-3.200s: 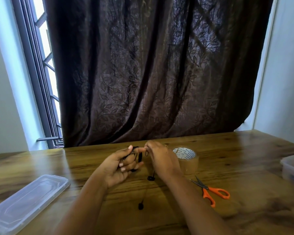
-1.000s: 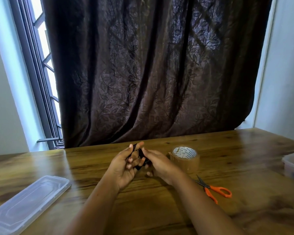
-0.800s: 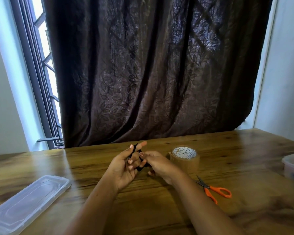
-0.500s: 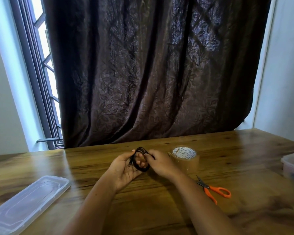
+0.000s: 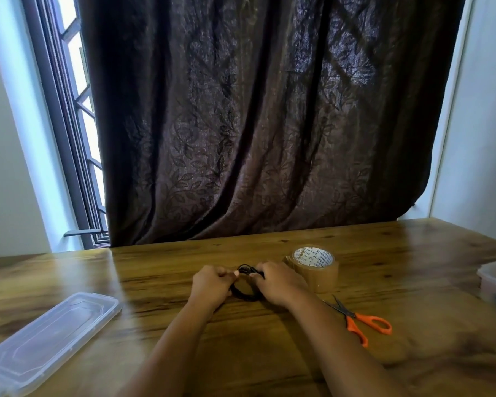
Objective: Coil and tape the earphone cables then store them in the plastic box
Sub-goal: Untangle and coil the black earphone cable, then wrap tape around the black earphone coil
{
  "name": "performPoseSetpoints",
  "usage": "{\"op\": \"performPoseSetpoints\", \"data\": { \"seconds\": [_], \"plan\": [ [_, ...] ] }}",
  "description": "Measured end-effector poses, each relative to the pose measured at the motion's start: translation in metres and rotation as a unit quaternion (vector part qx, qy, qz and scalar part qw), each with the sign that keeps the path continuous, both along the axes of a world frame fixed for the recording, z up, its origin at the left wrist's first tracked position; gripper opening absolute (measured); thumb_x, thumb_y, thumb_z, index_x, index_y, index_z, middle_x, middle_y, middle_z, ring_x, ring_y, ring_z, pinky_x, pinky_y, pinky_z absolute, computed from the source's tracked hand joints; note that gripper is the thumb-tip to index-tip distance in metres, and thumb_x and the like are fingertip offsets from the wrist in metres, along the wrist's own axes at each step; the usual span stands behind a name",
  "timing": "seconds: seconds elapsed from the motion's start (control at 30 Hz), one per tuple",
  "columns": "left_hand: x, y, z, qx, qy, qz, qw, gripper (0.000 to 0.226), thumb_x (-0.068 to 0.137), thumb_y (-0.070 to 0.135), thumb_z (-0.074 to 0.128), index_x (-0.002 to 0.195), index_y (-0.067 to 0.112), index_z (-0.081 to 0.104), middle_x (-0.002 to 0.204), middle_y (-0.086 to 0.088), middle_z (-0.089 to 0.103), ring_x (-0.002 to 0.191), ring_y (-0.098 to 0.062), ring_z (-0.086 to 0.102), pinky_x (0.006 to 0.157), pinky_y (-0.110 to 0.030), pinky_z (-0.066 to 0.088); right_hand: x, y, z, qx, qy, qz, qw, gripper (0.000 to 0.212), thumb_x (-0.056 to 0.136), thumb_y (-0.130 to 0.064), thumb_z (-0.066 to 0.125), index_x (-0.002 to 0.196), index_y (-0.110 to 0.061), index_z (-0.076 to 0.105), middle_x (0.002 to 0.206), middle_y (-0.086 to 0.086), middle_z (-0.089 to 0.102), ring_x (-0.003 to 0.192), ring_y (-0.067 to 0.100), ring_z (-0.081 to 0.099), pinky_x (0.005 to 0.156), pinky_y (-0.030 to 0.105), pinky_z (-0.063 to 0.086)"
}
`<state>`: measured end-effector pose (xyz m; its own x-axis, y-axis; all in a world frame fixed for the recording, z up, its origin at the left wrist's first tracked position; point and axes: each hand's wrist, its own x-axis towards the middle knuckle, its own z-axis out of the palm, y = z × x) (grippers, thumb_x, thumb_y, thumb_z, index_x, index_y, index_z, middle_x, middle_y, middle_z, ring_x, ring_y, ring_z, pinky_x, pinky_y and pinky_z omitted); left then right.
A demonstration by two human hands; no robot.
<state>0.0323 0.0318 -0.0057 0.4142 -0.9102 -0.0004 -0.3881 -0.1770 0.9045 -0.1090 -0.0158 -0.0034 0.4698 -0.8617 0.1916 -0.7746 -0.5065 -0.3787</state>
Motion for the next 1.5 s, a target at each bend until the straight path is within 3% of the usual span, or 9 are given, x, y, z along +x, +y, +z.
{"op": "performPoseSetpoints", "data": {
  "seconds": [0.13, 0.43, 0.73, 0.87, 1.03, 1.13, 1.23, 1.37, 1.5],
  "plan": [
    [0.000, 0.002, 0.000, -0.011, -0.126, 0.005, 0.992, 0.016, 0.088, 0.028, 0.065, 0.073, 0.024, 0.068, 0.080, 0.003, 0.067, 0.069, -0.007, 0.059, 0.053, -0.017, 0.041, -0.001, 0.000, 0.000, 0.014, -0.002, -0.005, 1.000, 0.028, 0.098, -0.038, 0.044, 0.106, -0.020, 0.063, 0.102, 0.002, 0.065, 0.085, 0.017, 0.056, 0.066, 0.028, 0.037],
    [0.001, 0.004, -0.003, -0.013, -0.176, 0.005, 0.984, 0.008, 0.085, 0.029, 0.069, 0.080, 0.023, 0.067, 0.077, 0.007, 0.066, 0.066, -0.007, 0.061, 0.051, -0.019, 0.046, -0.002, 0.001, 0.000, 0.011, -0.016, -0.025, 0.999, 0.018, 0.094, -0.036, 0.051, 0.103, -0.027, 0.065, 0.108, -0.005, 0.067, 0.097, 0.016, 0.061, 0.079, 0.031, 0.050],
    [-0.002, 0.005, -0.005, -0.093, -0.217, -0.002, 0.972, 0.011, 0.091, 0.028, 0.058, 0.085, 0.028, 0.066, 0.077, 0.010, 0.067, 0.066, -0.009, 0.065, 0.065, -0.036, 0.058, -0.002, 0.014, 0.021, -0.203, -0.075, -0.048, 0.975, 0.021, 0.097, -0.030, 0.041, 0.098, -0.024, 0.062, 0.100, -0.006, 0.063, 0.088, 0.013, 0.057, 0.065, 0.026, 0.042],
    [-0.006, 0.007, -0.003, -0.146, -0.262, -0.021, 0.954, 0.015, 0.093, 0.021, 0.054, 0.089, 0.029, 0.066, 0.076, 0.010, 0.065, 0.060, -0.005, 0.061, 0.059, -0.031, 0.056, -0.011, 0.009, 0.021, -0.272, -0.038, -0.117, 0.955, 0.023, 0.094, -0.030, 0.044, 0.107, -0.024, 0.062, 0.109, -0.006, 0.061, 0.102, 0.017, 0.054, 0.080, 0.033, 0.041],
    [-0.019, 0.009, 0.000, -0.184, -0.320, -0.053, 0.928, 0.013, 0.096, 0.031, 0.050, 0.100, 0.032, 0.062, 0.093, 0.016, 0.061, 0.070, 0.001, 0.058, 0.065, -0.021, 0.053, -0.045, -0.001, 0.022, -0.159, 0.006, -0.242, 0.957, 0.041, 0.094, -0.048, 0.040, 0.126, -0.027, 0.054, 0.133, -0.001, 0.051, 0.125, 0.026, 0.041, 0.099, 0.046, 0.033],
    [-0.032, 0.011, -0.001, -0.199, -0.374, -0.086, 0.902, 0.018, 0.097, 0.033, 0.045, 0.107, 0.033, 0.059, 0.099, 0.017, 0.060, 0.079, 0.002, 0.057, 0.071, -0.017, 0.050, -0.048, -0.003, 0.016, -0.056, -0.030, -0.262, 0.963, 0.054, 0.093, -0.062, 0.030, 0.127, -0.026, 0.053, 0.134, 0.005, 0.051, 0.124, 0.031, 0.041, 0.097, 0.047, 0.035],
    [-0.042, 0.011, -0.004, -0.236, -0.421, -0.107, 0.869, 0.022, 0.097, 0.035, 0.043, 0.114, 0.035, 0.058, 0.107, 0.018, 0.062, 0.092, 0.003, 0.053, 0.081, -0.016, 0.037, -0.048, -0.004, 0.013, -0.047, -0.038, -0.258, 0.964, 0.064, 0.091, -0.069, 0.025, 0.128, -0.026, 0.054, 0.137, 0.006, 0.047, 0.125, 0.032, 0.038, 0.096, 0.047, 0.038],
    [-0.040, 0.006, -0.009, -0.217, -0.455, -0.087, 0.860, 0.032, 0.097, 0.041, 0.039, 0.127, 0.037, 0.052, 0.122, 0.020, 0.058, 0.112, -0.001, 0.043, 0.095, -0.024, 0.028, -0.056, -0.008, 0.006, -0.023, -0.001, -0.246, 0.969, 0.079, 0.073, -0.074, 0.057, 0.138, -0.031, 0.044, 0.150, 0.004, 0.029, 0.136, 0.035, 0.022, 0.102, 0.045, 0.036],
    [-0.036, 0.004, -0.009, -0.199, -0.451, -0.078, 0.866, 0.036, 0.097, 0.042, 0.039, 0.130, 0.036, 0.051, 0.124, 0.020, 0.058, 0.115, -0.001, 0.042, 0.104, -0.028, 0.026, -0.058, -0.017, 0.000, -0.011, -0.024, -0.230, 0.973, 0.092, 0.059, -0.063, 0.077, 0.137, -0.034, 0.038, 0.147, 0.004, 0.034, 0.132, 0.030, 0.033, 0.104, 0.041, 0.033]
  ]
}}
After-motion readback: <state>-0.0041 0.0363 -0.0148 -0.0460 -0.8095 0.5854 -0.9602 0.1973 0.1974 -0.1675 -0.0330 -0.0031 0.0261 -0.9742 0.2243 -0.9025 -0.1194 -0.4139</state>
